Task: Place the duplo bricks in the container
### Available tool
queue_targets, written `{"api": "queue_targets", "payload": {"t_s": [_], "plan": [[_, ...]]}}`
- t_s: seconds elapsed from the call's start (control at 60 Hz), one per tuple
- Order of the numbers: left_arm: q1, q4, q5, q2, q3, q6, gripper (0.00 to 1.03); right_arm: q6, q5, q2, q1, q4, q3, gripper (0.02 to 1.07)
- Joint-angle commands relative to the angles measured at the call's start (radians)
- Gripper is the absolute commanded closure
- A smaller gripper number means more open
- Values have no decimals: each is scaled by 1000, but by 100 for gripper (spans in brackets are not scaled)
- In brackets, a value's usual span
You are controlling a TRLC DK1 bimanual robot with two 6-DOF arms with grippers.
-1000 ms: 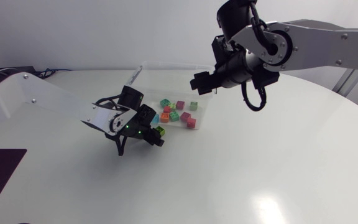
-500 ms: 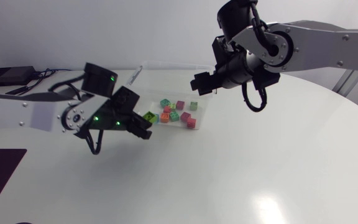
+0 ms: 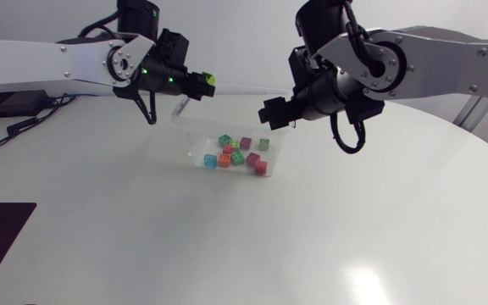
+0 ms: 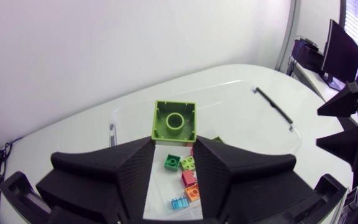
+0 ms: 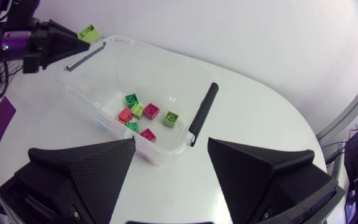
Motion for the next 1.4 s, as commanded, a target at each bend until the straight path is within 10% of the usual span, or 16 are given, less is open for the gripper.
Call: {"api": "queue_targets", "payload": {"t_s": [0.0,0.1,0.283,1.383], "plan": [[7,-37,-17,97,80,-33,65,-19,11,-23,-3,6,-29,23],[1,-49,-43,136,109,-28,30,-17,11,-24,-3,7,-32,22],[3,-97,-43,50,119,-30,9,-20,11,-41,-6,7,-30,23],[432,-55,-97,-1193,-876,94,6,-168,25,-912,-380,35,-611,15]]}}
